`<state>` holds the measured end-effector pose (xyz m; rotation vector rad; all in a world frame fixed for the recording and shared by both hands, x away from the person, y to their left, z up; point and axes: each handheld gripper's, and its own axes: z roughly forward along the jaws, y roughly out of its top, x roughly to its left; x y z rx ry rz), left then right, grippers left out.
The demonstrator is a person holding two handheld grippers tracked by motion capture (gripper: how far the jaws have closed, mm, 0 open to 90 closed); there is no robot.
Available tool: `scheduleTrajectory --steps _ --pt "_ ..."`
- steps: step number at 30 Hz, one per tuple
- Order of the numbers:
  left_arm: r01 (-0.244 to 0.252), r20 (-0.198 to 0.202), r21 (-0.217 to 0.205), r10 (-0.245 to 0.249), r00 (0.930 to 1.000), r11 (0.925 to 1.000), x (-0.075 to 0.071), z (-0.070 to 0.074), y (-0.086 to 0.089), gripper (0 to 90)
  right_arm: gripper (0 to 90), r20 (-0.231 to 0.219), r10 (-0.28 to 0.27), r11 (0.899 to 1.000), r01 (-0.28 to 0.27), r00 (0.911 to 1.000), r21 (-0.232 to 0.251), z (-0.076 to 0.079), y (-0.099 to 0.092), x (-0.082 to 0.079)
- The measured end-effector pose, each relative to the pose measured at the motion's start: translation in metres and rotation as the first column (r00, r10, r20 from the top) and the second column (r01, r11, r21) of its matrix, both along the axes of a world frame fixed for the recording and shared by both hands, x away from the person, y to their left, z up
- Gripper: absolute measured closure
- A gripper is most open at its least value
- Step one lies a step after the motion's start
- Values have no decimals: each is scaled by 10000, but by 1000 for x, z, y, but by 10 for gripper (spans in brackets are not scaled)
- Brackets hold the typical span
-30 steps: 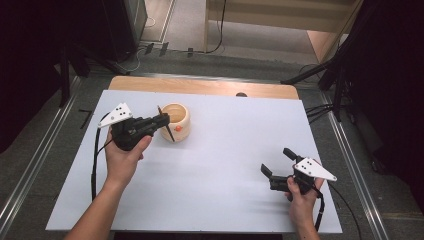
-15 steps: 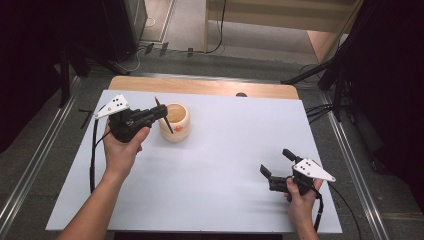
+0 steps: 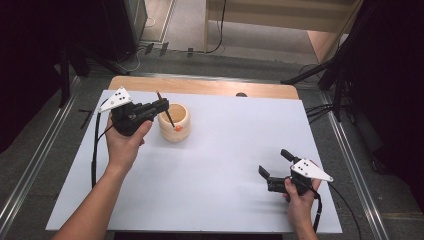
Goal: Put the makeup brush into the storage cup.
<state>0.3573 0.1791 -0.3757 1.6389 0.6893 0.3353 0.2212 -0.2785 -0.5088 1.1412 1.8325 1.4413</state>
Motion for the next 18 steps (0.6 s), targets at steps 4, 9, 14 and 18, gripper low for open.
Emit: scheduleTrajectory --steps 4,9,14,18 --pt "-26 59 23 26 10000 10000 4 2 -2 854 0 9 22 10000 -22 10000 8 0 0 0" --pt "-217 166 -36 218 9996 9998 9 3 -2 854 0 -7 37 10000 -37 10000 17 0 0 0" --pt "-319 220 -14 319 9992 9995 12 1 -2 853 0 7 71 10000 -71 10000 9 -1 1 0" --pt "-398 276 29 397 9988 9992 14 -1 -4 854 0 -4 40 10000 -40 10000 20 0 0 0"
